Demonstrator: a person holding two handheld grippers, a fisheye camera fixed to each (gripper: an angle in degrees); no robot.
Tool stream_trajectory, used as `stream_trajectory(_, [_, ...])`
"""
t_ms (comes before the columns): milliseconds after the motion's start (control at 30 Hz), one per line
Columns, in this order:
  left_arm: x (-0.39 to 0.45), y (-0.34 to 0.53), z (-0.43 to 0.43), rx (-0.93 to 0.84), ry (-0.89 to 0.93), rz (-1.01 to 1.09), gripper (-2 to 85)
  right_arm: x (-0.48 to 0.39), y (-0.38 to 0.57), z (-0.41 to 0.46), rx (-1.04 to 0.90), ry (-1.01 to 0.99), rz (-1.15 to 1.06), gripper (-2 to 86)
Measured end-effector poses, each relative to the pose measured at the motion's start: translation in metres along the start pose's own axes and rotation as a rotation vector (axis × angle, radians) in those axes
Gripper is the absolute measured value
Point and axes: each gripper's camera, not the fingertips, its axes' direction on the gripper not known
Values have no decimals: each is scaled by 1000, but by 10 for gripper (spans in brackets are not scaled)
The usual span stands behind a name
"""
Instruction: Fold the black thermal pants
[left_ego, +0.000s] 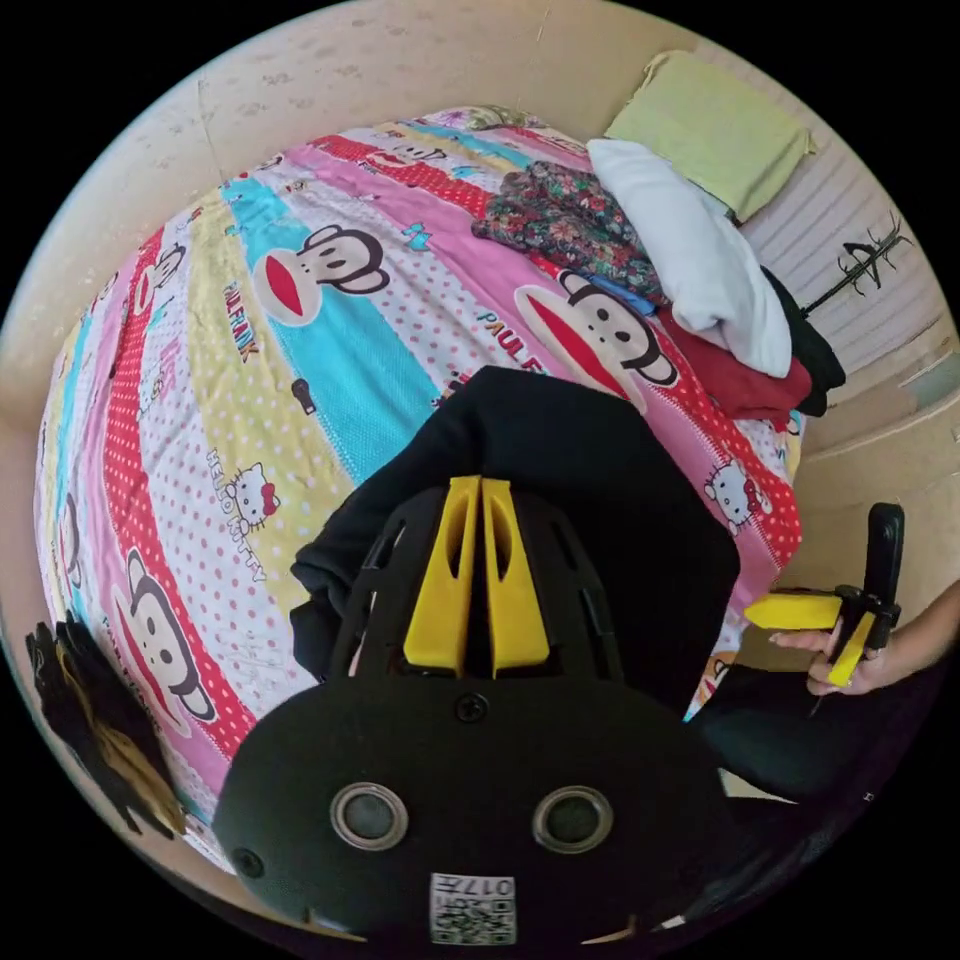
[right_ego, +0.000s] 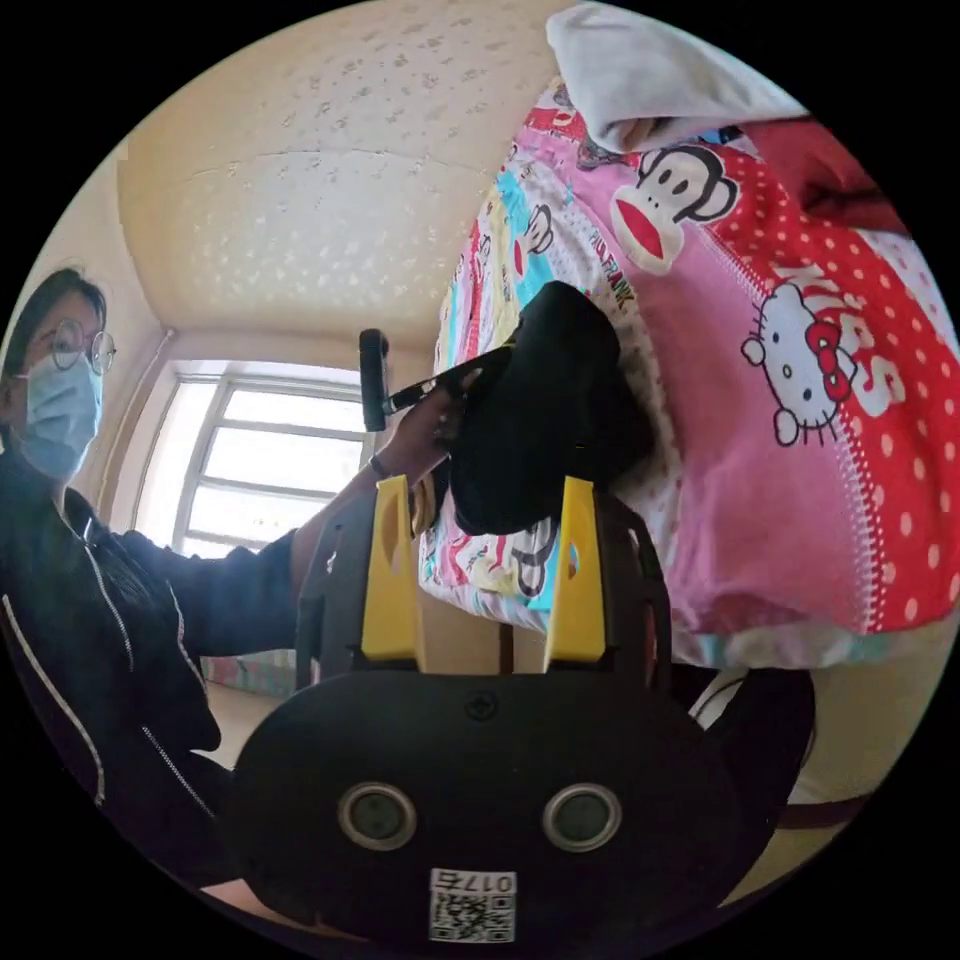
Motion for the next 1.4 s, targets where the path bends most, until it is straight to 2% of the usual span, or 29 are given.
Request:
stream_trajectory(67, [-14, 4, 5, 60, 21, -22, -10, 12, -4, 16, -9, -17, 71, 234])
stream_trajectory(200, [-57, 9, -1, 88, 226, -111, -10, 24, -25, 27, 67, -65, 116, 245])
stream_trajectory(333, [-65, 5, -9, 99, 245, -103, -10, 36, -63, 36, 151, 34, 193, 276])
stream_trajectory(600, [-87, -7, -31, 111, 339, -148, -9, 64, -123, 40, 291, -121, 304, 277])
stream_trajectory(767, [-89, -18, -55, 124, 327, -161, -9, 87, -166, 45, 223, -139, 336, 276])
stream_trajectory(867, [-99, -20, -81, 143, 391, -226, -9, 96, -176, 37, 195, -188, 325, 268])
stream_trajectory(1000, [-114, 18, -144, 267, 518, -367, -4, 101, -192, 31, 150, -203, 339, 261])
stream_trajectory(1067, [-111, 52, -172, 325, 511, -443, 4, 104, -200, 27, 143, -211, 359, 260])
stream_trajectory(1167, [-97, 122, -215, 440, 446, -655, 86, 109, -208, 23, 132, -229, 356, 264])
stream_trajectory(1233, [-77, 173, -234, 473, 400, -882, 154, 113, -211, 21, 136, -243, 352, 267])
stream_trajectory(1400, [-18, 210, -245, 487, 464, -1131, 256, 116, -224, 19, 104, -267, 360, 287])
